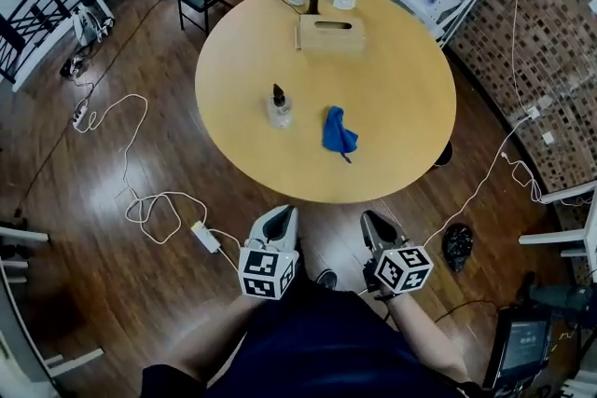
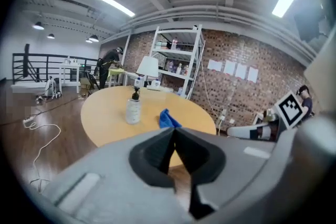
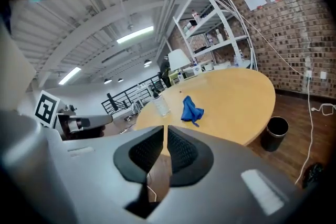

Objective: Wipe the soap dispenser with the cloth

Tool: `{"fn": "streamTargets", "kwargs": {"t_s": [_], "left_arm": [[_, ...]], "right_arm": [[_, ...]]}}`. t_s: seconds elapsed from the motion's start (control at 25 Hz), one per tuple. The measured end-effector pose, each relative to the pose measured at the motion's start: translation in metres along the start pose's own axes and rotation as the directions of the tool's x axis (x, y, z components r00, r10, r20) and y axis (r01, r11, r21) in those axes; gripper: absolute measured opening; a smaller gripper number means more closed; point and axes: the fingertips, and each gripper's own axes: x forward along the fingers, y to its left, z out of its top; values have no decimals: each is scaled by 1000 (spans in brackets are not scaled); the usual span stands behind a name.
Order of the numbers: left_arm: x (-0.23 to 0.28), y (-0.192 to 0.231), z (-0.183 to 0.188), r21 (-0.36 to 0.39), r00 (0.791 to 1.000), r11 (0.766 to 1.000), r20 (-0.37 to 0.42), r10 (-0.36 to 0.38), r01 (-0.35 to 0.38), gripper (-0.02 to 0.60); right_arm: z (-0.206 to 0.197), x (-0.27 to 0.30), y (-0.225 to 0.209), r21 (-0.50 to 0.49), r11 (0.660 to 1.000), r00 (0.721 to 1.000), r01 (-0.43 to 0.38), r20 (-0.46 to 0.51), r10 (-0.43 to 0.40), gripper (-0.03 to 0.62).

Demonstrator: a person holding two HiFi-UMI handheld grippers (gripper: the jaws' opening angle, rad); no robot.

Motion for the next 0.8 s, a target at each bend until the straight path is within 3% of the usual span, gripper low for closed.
{"fn": "streamTargets", "kwargs": {"t_s": [0.12,0.2,0.28,0.36,0.44,0.52,0.64,0.8], "left_arm": [[-40,-48,-4,65,999,998,35,4,-6,3],[-66,-71,-9,151,999,988,35,-41,35,3],[-88,-95,-8,265,989,956,33,-141,128,3],[-101,-120,-4,366,972,907,25,-233,208,2],[-112,-140,-1,402,955,880,38,-294,255,2],[-117,-141,8,360,946,894,77,-314,267,3],[-119,-123,25,219,946,941,136,-292,259,3],[-133,-97,18,88,954,966,157,-256,244,3]], "right_arm": [[-25,-46,13,-9,999,999,-53,7,53,29],[-37,-71,24,-32,997,997,-70,16,71,25],[-38,-88,34,-85,994,996,-75,41,78,12],[-27,-99,44,-124,989,993,-82,80,92,11],[-13,-112,59,-153,984,986,-88,124,108,11],[5,-121,77,-196,977,978,-86,170,120,11],[26,-120,107,-242,966,964,-91,222,147,11],[22,-112,141,-288,950,961,-123,204,186,11]]}}
